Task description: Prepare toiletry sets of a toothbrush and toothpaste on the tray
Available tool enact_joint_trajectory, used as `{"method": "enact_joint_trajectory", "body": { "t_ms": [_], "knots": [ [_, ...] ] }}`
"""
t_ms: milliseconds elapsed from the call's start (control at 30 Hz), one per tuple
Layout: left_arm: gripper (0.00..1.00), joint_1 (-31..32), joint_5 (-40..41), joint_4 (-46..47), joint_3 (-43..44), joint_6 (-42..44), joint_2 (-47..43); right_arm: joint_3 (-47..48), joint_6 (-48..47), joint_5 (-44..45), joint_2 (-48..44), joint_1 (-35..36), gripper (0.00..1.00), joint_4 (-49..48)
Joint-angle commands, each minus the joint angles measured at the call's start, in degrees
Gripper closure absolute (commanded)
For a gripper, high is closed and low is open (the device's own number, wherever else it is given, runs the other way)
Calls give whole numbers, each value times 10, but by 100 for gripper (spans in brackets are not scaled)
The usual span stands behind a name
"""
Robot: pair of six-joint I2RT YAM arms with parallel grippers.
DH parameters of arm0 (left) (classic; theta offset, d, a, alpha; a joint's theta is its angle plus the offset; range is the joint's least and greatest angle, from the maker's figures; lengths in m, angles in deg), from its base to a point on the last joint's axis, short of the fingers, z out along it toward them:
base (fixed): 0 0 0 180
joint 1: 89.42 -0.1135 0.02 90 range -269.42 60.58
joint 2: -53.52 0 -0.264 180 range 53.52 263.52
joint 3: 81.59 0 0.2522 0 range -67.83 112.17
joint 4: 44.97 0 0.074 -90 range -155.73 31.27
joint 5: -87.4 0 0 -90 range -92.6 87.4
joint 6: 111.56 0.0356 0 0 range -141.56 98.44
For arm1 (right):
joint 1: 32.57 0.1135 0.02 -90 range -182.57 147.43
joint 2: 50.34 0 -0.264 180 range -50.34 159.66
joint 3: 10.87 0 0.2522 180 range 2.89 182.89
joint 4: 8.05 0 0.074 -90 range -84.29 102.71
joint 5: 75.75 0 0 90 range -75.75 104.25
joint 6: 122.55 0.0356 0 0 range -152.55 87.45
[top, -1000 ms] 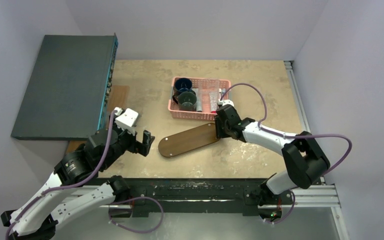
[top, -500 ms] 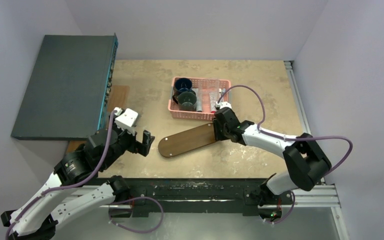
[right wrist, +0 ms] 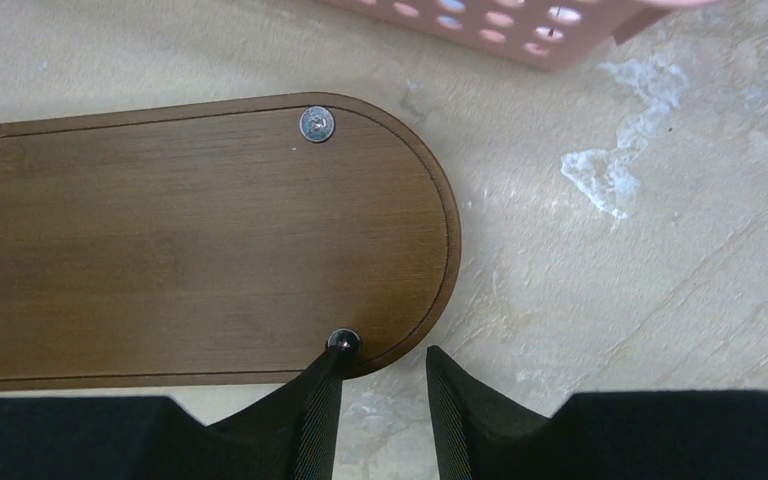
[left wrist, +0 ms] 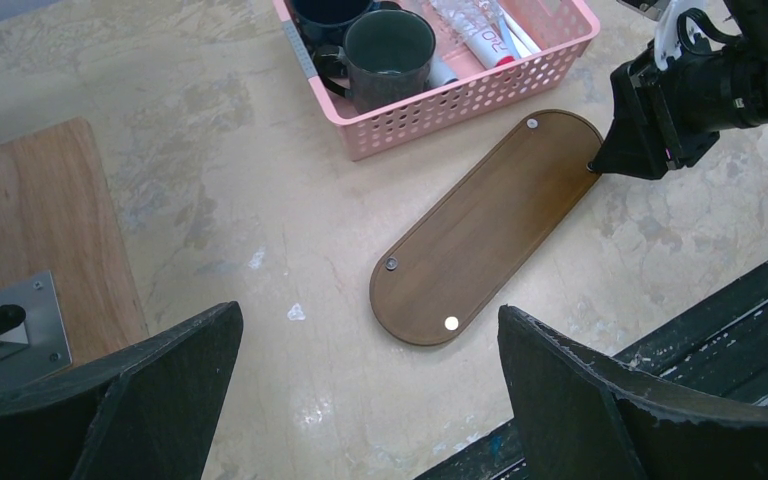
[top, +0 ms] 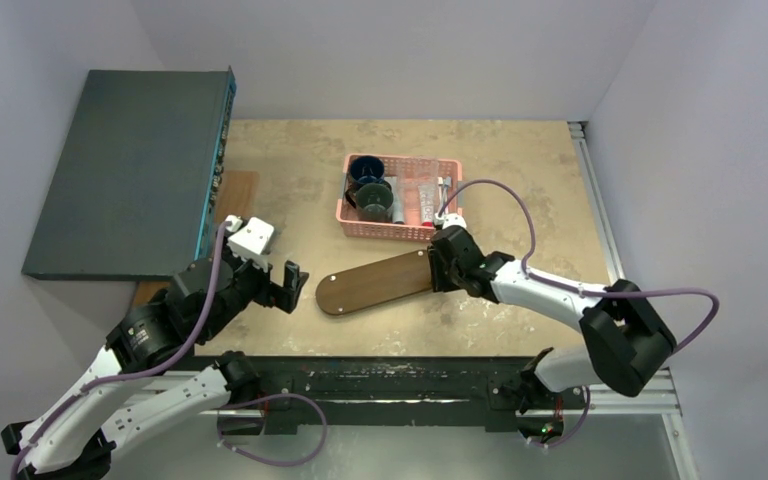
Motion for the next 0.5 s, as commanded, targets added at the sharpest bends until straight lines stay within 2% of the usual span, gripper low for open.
{"method": "enact_joint_trajectory", "body": {
  "t_ms": [0,467],
  "knots": [
    [1,-4,0,21,2,7,-6,-18,25,2,-15,16,62,16],
    [1,-4,1,21,1,7,-6,16,41,17,-74,37,62,54]
  ]
}}
